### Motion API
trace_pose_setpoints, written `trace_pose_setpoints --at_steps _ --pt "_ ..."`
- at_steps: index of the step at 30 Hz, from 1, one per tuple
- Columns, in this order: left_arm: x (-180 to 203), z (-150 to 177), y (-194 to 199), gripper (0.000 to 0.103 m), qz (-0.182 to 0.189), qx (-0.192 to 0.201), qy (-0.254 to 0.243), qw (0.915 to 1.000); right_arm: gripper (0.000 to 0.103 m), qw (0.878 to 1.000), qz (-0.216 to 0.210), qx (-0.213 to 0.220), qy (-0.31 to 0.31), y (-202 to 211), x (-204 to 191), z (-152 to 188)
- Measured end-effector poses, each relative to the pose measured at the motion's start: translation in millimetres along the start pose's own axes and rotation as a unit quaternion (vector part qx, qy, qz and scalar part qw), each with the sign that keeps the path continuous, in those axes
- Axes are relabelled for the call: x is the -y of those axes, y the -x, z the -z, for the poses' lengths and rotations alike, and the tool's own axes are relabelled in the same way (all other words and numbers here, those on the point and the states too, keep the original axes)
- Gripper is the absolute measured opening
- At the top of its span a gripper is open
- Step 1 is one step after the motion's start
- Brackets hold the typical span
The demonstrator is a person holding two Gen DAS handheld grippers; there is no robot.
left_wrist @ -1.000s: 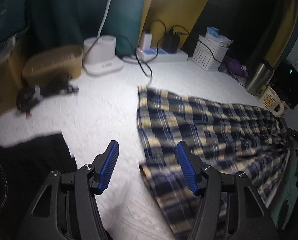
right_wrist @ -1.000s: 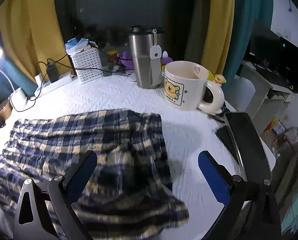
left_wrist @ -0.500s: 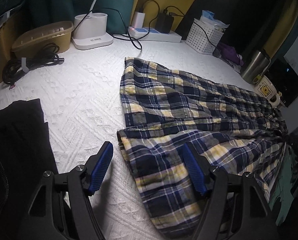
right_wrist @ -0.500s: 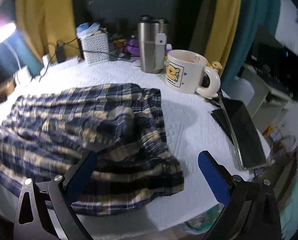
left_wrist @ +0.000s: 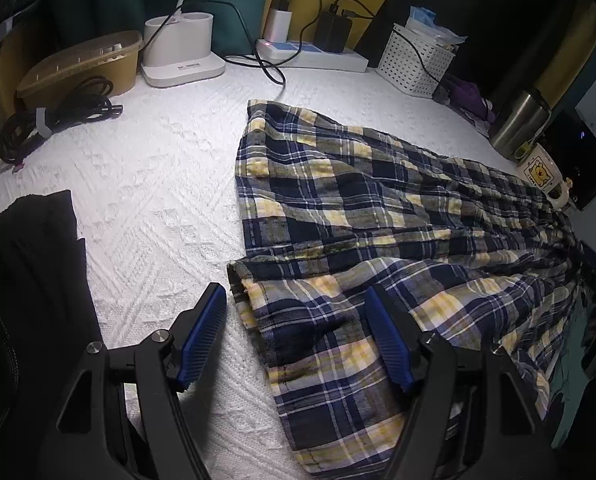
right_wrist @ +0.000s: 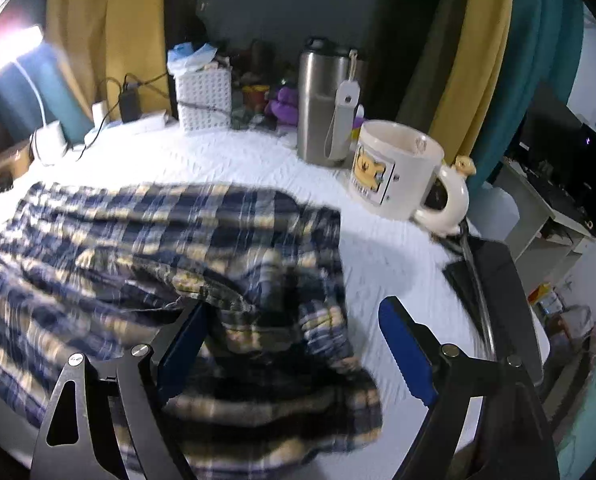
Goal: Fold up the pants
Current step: 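Move both grippers to the pants leg hem and close them on it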
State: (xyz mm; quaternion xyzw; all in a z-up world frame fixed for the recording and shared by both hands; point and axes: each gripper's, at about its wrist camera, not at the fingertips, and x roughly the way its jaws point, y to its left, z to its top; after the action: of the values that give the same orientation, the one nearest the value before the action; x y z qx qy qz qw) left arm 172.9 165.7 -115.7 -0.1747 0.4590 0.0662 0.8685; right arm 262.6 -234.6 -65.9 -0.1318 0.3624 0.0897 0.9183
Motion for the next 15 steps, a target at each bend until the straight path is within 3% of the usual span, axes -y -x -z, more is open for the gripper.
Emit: trace_pose_setpoints --at_steps 5,11,15 --pt "2 -2 5 0.072 -0.004 0.014 -0.007 0.9999 0.087 1.000 -0.002 0.023 -0.005 16 12 -9" --pt "5 -2 9 0.072 -0.006 0.022 -0.016 0.9996 0.087 0.999 0.013 0.039 -0.001 39 21 7" --pt "6 -3 13 0.072 -0.001 0.030 -0.020 0.9993 0.087 1.000 0.017 0.012 0.016 27 19 25"
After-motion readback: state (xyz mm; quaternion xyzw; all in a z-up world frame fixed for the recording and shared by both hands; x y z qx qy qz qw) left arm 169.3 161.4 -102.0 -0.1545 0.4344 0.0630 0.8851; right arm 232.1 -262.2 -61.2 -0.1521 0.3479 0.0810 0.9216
